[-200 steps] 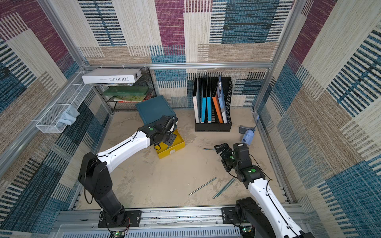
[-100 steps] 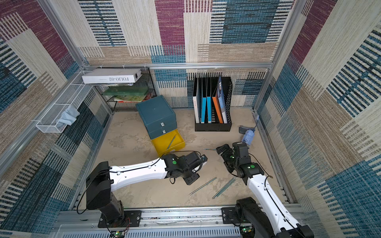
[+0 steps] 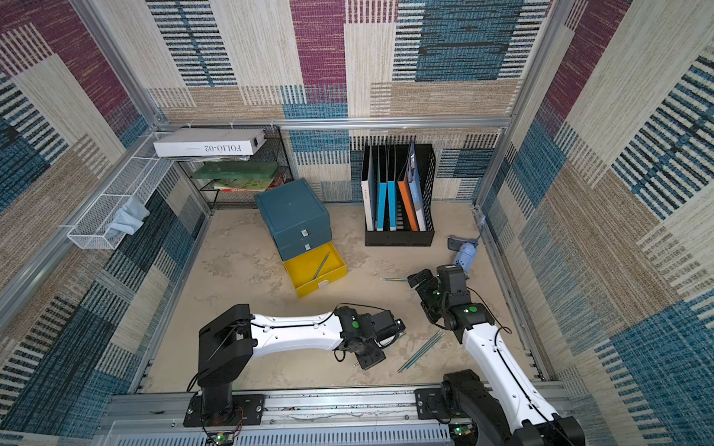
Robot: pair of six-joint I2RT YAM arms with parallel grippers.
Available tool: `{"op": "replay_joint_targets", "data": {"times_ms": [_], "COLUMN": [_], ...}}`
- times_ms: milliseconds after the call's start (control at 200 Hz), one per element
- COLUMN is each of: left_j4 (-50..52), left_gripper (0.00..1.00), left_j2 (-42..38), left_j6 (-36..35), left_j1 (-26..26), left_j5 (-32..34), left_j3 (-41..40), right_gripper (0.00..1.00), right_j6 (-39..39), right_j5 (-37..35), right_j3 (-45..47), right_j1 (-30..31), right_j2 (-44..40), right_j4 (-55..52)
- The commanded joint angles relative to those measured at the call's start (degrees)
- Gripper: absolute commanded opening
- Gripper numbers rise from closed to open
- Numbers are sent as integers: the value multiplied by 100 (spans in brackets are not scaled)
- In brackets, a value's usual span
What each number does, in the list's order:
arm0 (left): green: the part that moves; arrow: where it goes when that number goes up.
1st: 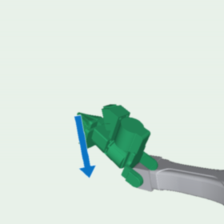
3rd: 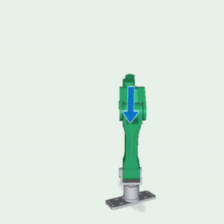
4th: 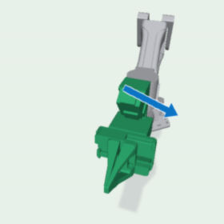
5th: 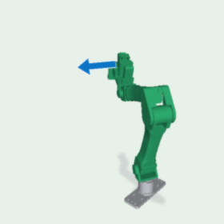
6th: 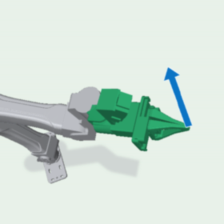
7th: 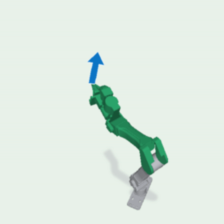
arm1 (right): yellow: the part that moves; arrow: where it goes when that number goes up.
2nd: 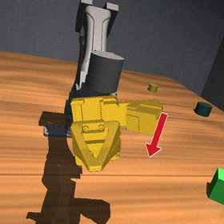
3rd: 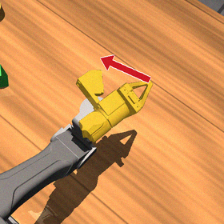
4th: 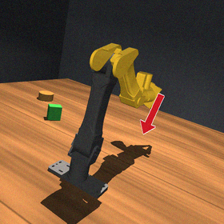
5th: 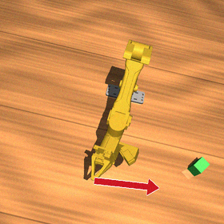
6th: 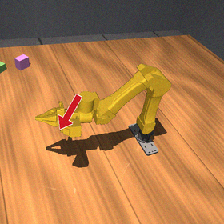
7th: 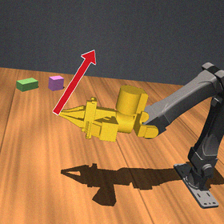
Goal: Please place the pencils in the drawer according to their color
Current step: Pick up the pencil from the center of the board.
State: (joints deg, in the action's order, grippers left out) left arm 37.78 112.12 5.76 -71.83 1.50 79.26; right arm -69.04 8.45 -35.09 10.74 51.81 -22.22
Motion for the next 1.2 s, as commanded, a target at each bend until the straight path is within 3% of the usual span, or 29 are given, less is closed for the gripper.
{"op": "replay_joint_targets", "data": {"times_ms": [0, 140, 376, 686, 957, 1197], "left_j4": [92, 194, 303, 216, -10, -155], "left_gripper": [58, 49, 0, 0, 0, 0], "left_j2": [197, 517, 880, 510, -589, -1347], "left_j6": [-135, -130, 1, 270, 707, 362], "left_j1": [-15, -15, -6, 170, 841, 1597], "left_j5": [-131, -26, 42, 98, 591, 1314], "left_j3": [41, 109, 160, -122, -515, -431], "right_gripper": [99, 99, 99, 99, 99, 99], "right_j6": [-49, -66, -93, -128, -119, -153], "right_j5": [-5, -2, 58, 87, 113, 156], "right_j3": [-74, -119, -218, -299, -298, -230], "right_j1": [-19, -54, -89, -107, -113, -120], "right_j2": [-4, -48, -74, -50, -16, 20], "right_j4": [125, 130, 124, 130, 165, 252]}}
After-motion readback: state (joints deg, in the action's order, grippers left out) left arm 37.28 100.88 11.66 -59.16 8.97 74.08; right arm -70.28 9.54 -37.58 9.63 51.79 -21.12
